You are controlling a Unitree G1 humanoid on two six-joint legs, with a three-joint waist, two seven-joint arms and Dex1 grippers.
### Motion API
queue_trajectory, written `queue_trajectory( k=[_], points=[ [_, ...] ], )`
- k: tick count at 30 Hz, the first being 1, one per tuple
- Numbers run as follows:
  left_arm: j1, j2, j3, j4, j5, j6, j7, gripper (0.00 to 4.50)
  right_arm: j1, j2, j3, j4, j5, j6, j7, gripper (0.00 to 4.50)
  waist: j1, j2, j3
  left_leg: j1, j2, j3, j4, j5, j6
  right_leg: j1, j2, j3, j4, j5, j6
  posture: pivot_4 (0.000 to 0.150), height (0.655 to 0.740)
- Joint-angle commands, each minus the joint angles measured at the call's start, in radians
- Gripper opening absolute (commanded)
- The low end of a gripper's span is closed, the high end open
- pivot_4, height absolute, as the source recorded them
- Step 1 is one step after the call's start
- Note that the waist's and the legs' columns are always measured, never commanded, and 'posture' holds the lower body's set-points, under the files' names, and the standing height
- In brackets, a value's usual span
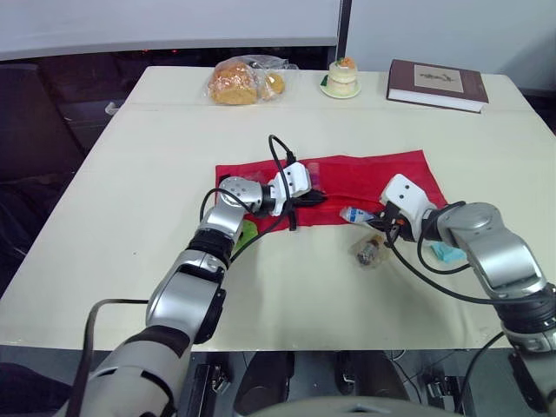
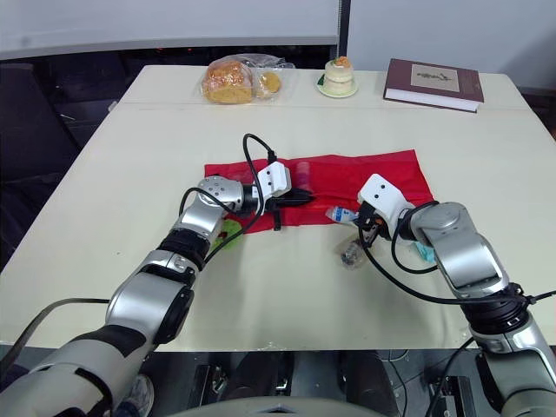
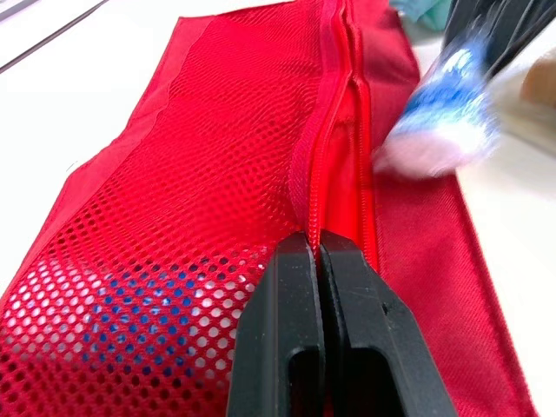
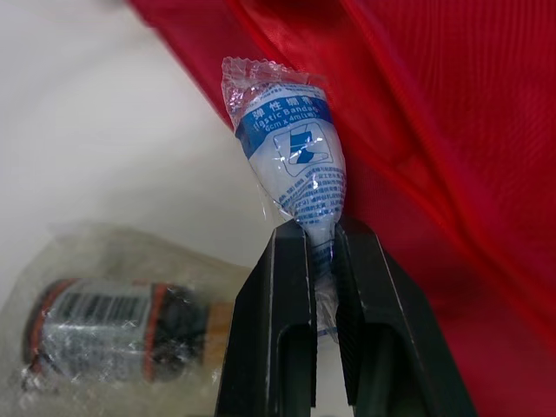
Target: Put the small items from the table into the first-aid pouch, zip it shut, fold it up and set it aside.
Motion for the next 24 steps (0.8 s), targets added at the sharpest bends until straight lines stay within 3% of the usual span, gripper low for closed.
queue_trajectory(
  k=[1,11,18,20,21,24],
  points=[
    [0.004,-0.016,0.006,-0.058,-0.017,0.014,0.001,0.0,-0.055,0.056,-0.007,-0.041,-0.005,0.129,-0.111,0.01,0.0,0.0,0.0,0.0,0.0,0.0,0.0,0.0,0.0,0.0,0.0,0.0,0.0,0.0,0.0,0.15,0.7289],
    [0.042,-0.038,0.002,-0.132,-0.02,0.053,0.007,0.0,-0.174,0.248,-0.025,0.066,0.004,0.217,-0.312,0.01,-0.002,0.0,0.0,0.0,0.0,0.0,0.0,0.0,0.0,0.0,0.0,0.0,0.0,0.0,0.0,0.15,0.7289],
    [0.056,-0.046,0.001,-0.158,-0.021,0.065,0.012,0.0,-0.235,0.423,-0.142,0.173,0.032,0.222,-0.438,0.01,-0.004,0.0,0.0,0.0,0.0,0.0,0.0,0.0,0.0,0.0,0.0,0.0,0.0,0.0,0.0,0.15,0.7289],
    [0.059,-0.046,0.001,-0.163,-0.021,0.068,0.013,0.0,-0.242,0.45,-0.165,0.183,0.042,0.224,-0.458,0.8,-0.004,0.0,0.0,0.0,0.0,0.0,0.0,0.0,0.0,-0.001,0.0,0.0,0.0,0.0,0.0,0.15,0.7289],
    [0.059,-0.046,0.001,-0.163,-0.021,0.069,0.014,0.0,-0.244,0.461,-0.174,0.184,0.051,0.224,-0.464,0.94,-0.004,0.0,0.0,0.0,0.0,0.0,0.0,0.0,0.0,-0.001,0.0,0.0,0.0,0.0,0.0,0.15,0.7289],
    [0.057,-0.045,0.003,-0.158,-0.021,0.069,0.016,0.0,-0.239,0.472,-0.184,0.168,0.079,0.23,-0.464,1.89,-0.005,0.0,0.0,0.0,0.0,0.0,0.0,0.0,0.0,-0.001,0.0,0.0,0.0,0.0,0.0,0.15,0.7289]
  ],
)
